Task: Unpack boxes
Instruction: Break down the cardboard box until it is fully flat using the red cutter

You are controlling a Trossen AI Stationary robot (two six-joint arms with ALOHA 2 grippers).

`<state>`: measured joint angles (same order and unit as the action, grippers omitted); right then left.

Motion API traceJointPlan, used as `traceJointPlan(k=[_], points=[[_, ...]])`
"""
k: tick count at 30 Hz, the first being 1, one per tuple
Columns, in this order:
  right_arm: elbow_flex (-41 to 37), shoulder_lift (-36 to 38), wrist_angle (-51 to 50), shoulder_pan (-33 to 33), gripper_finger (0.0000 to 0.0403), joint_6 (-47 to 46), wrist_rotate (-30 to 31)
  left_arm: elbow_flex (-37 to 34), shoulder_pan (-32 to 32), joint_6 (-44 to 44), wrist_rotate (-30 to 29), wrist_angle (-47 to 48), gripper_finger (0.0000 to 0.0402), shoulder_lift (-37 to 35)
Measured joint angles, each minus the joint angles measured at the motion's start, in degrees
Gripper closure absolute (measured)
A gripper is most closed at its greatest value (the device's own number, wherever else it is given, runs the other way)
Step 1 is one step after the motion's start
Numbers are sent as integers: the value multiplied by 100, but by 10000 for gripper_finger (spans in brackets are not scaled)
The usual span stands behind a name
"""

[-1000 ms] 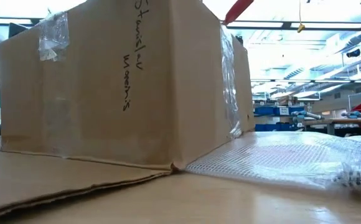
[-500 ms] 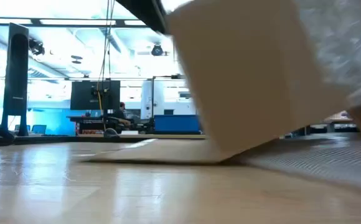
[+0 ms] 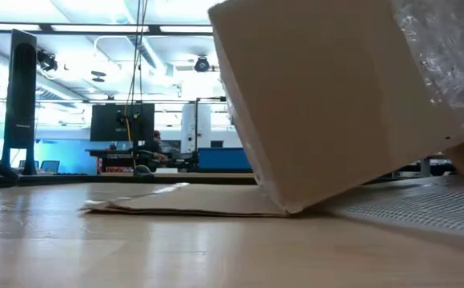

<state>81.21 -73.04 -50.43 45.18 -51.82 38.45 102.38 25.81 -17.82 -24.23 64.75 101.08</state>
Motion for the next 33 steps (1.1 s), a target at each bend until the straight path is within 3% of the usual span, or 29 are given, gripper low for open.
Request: traceJointPlan(k=[3,6,12,18,23,28,33], points=[[0,-70,241,-66,264,410,152,389,47,-78,210,-263,255,-10],[0,-89,392,-185,264,764,232,396,42,231,293,-1108,255,-18],[119,80,236,-384,264,1038,236,-373,-407,551,304,-2425,255,65],[299,353,-492,-470,264,778,245,-1122,-778,-69,404,-2310,255,68],[297,344,-511,-491,264,748,241,-1184,-795,-718,291,-1461,255,-141],[295,217,-432,-516,264,1207,280,-406,-724,-655,522,-1446,255,-466],[293,32,211,-530,264,2882,337,706,-1046,-488,1446,-1457,255,-518]])
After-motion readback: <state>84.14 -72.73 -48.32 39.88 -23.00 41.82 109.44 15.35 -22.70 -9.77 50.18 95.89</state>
